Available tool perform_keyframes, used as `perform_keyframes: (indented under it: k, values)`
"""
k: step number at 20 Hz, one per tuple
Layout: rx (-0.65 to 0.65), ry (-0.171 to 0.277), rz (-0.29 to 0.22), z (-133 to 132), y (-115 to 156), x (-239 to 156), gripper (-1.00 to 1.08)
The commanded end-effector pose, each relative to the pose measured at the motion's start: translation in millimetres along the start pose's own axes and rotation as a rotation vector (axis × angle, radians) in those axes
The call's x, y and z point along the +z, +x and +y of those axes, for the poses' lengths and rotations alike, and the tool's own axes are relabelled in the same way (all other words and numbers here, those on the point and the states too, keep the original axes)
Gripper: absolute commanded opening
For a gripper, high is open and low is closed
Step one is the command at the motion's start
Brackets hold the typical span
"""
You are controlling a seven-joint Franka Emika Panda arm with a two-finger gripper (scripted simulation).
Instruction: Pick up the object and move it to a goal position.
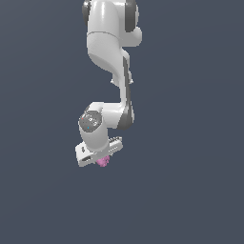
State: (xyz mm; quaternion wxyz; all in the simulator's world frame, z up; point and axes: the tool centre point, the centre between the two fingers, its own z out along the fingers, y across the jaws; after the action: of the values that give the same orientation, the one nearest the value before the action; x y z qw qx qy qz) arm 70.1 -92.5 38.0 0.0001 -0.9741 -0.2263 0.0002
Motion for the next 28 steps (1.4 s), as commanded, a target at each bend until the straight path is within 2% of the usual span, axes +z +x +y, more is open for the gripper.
perform_keyframes:
  k: [1, 9, 15, 21, 28]
  values:
    - [0.0, 0.0, 0.0, 0.1, 0.2, -0.1, -1.0]
    - [0.003, -0.001, 0.001, 0.5, 0.3, -1.7, -1.0]
    - [0.051, -0.01, 0.01, 6.4, 3.6, -27.2, -1.0]
    - [0.153, -0.032, 0.03, 19.0, 9.0, -82.6, -1.0]
    - [0.333, -0.07, 0.064, 39.5, 12.5, -179.9, -1.0]
